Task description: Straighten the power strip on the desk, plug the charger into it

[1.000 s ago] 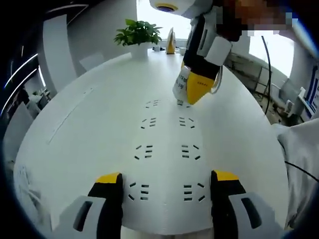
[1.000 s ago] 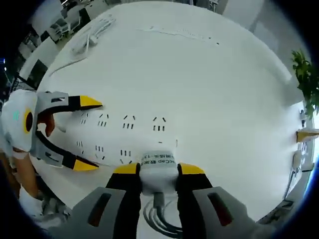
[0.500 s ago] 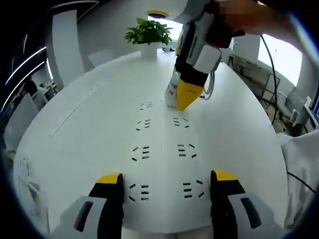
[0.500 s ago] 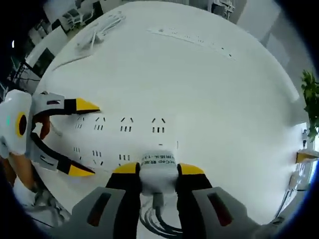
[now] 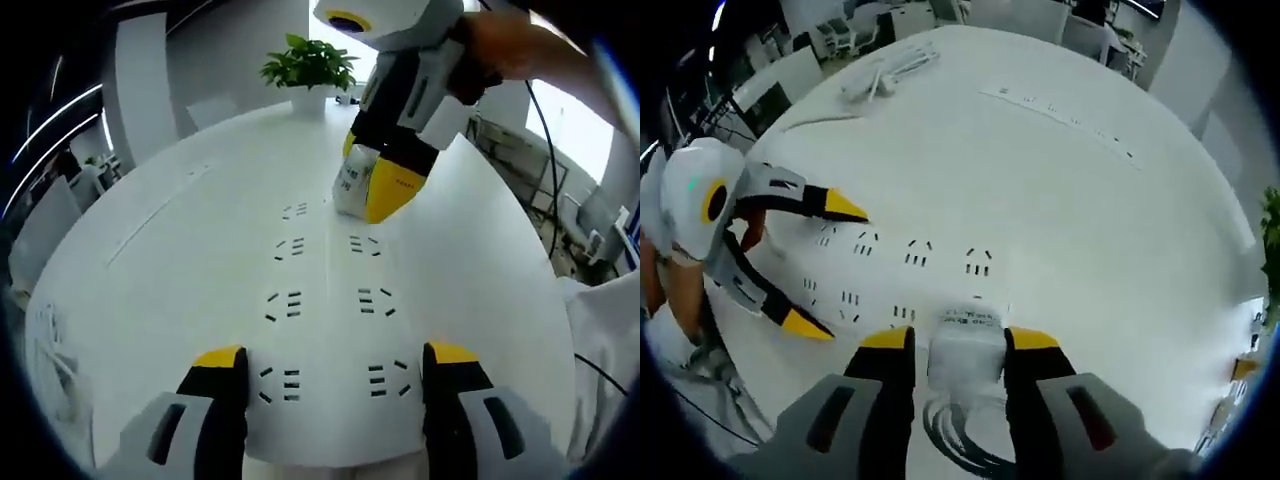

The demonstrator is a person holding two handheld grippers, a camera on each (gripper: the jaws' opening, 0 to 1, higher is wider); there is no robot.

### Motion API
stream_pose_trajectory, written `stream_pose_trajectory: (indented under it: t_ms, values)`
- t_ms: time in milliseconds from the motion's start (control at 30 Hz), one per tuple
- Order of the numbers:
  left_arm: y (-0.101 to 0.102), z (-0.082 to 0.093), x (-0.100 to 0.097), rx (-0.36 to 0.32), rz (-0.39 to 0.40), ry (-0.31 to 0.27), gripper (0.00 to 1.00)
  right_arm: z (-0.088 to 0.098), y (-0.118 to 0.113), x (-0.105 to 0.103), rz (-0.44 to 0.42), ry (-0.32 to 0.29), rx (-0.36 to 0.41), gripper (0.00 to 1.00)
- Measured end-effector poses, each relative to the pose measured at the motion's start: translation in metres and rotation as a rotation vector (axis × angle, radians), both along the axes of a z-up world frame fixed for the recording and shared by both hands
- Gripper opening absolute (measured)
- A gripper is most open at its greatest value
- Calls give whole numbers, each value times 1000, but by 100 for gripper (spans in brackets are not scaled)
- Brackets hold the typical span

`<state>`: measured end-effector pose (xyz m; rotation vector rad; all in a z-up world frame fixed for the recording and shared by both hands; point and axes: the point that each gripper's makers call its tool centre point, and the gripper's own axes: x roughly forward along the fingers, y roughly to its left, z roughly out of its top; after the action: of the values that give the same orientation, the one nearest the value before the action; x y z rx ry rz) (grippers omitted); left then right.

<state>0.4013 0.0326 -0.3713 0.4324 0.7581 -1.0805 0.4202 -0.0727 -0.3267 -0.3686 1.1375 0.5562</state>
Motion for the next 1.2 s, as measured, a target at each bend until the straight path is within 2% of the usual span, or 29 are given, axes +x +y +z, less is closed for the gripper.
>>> stream_pose_trajectory:
  t_ms: [100, 133, 167, 200, 267, 333, 400, 567, 600, 633, 733, 833, 967, 1067, 1100, 1133, 1200]
  values:
    - [-1, 0, 0, -3, -1, 0, 71, 18, -3, 3, -31, -10, 49, 32]
    - [-1, 0, 1, -1, -1, 2, 71, 20, -4, 5, -28, -15, 52, 27]
    - [-1, 0, 1, 1, -1, 2, 71, 18, -9, 8, -17, -15, 28, 24]
    - [-1, 0, 1, 2, -2, 2, 71, 17, -6, 12, -8, -13, 45, 24]
    - [-1, 0, 1, 4, -3, 0, 71, 15, -7, 17, -49, 2, 38, 23]
    - [-1, 0, 2, 1, -4, -2, 71, 15, -8, 24, -19, 2, 16, 23]
    - [-2, 0, 2, -3, -7, -1, 71, 15, -9, 27, -50, 25, 21, 22]
    - [-2, 0, 2, 13, -19, -2, 71, 13, -10, 36, -21, 47, -3, 20]
    - [-2, 0, 2, 12, -20, -4, 71, 12, -11, 36, -62, 79, 6, 20]
    - [-3, 0, 2, 15, -22, -7, 71, 12, -10, 34, -42, 67, 3, 20]
    - [-3, -1, 2, 34, -23, -3, 71, 10, -10, 43, -40, 97, -22, 20]
    - [-3, -1, 4, 51, -11, -4, 71, 7, -8, 54, -9, 93, -66, 20]
    - [-2, -2, 5, 54, -15, -7, 71, 7, -7, 62, 8, 97, -80, 20]
    - [-1, -2, 5, 53, -15, -8, 71, 9, -4, 72, 2, 72, -56, 19]
    - [-1, -2, 5, 55, -19, -9, 72, 11, 3, 75, -31, 43, -8, 19]
    - [-1, -2, 5, 60, -20, -3, 72, 11, -1, 73, -19, 63, -36, 19]
    - [-1, -2, 5, 67, -24, 0, 72, 10, 2, 74, 4, 63, -48, 19]
